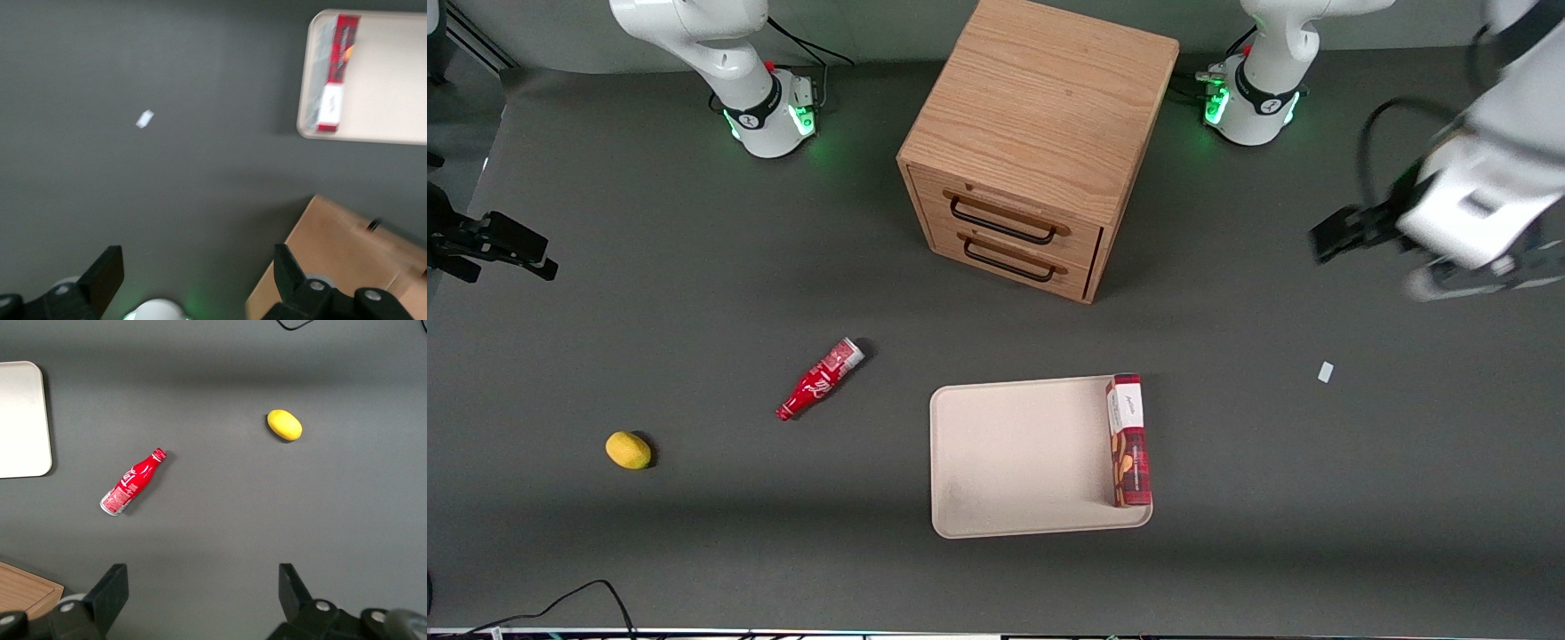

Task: Place red cookie box on tray

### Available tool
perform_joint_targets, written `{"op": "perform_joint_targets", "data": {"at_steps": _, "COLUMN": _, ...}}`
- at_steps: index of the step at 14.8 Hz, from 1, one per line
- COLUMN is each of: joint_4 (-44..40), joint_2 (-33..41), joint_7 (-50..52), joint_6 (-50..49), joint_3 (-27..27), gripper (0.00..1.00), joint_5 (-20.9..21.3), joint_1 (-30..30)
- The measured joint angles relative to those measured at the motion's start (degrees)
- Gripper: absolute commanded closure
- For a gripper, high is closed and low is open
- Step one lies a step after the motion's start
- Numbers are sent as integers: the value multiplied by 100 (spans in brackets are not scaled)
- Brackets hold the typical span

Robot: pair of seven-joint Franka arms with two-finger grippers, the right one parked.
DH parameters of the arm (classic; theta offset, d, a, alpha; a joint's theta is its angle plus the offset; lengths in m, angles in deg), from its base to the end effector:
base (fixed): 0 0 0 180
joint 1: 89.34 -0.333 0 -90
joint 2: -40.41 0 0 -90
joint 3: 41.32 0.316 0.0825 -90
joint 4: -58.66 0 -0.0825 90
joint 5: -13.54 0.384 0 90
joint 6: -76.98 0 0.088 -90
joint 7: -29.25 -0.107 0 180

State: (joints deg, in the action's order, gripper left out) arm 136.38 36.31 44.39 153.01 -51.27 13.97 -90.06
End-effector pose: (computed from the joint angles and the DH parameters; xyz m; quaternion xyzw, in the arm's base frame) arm 0.5434 -0.0830 0.6638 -0.9974 -0.0521 0.0494 0.0081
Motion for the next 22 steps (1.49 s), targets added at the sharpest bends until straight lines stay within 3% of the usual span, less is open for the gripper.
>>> {"op": "perform_joint_targets", "data": {"at_steps": 5, "joint_4": 1044, "joint_2": 979, "joint_7": -1331, "joint_6": -104, "joint_3": 743, "gripper": 0, "joint_5": -29, "joint_1": -2}}
{"op": "perform_joint_targets", "data": {"at_steps": 11, "joint_4": 2542, "joint_2": 2035, "joint_7": -1519, "joint_6": 438, "joint_3": 890, "gripper": 0, "joint_5": -53, "joint_1": 106}}
{"op": "perform_joint_targets", "data": {"at_steps": 17, "joint_4": 2649, "joint_2": 2072, "joint_7": -1595, "joint_6": 469, "joint_3": 999, "gripper": 0, "joint_5": -47, "joint_1": 121}}
{"op": "perform_joint_targets", "data": {"at_steps": 22, "joint_4": 2206, "joint_2": 1774, "joint_7": -1611, "joint_6": 256, "joint_3": 1080, "gripper": 0, "joint_5": -43, "joint_1": 122}}
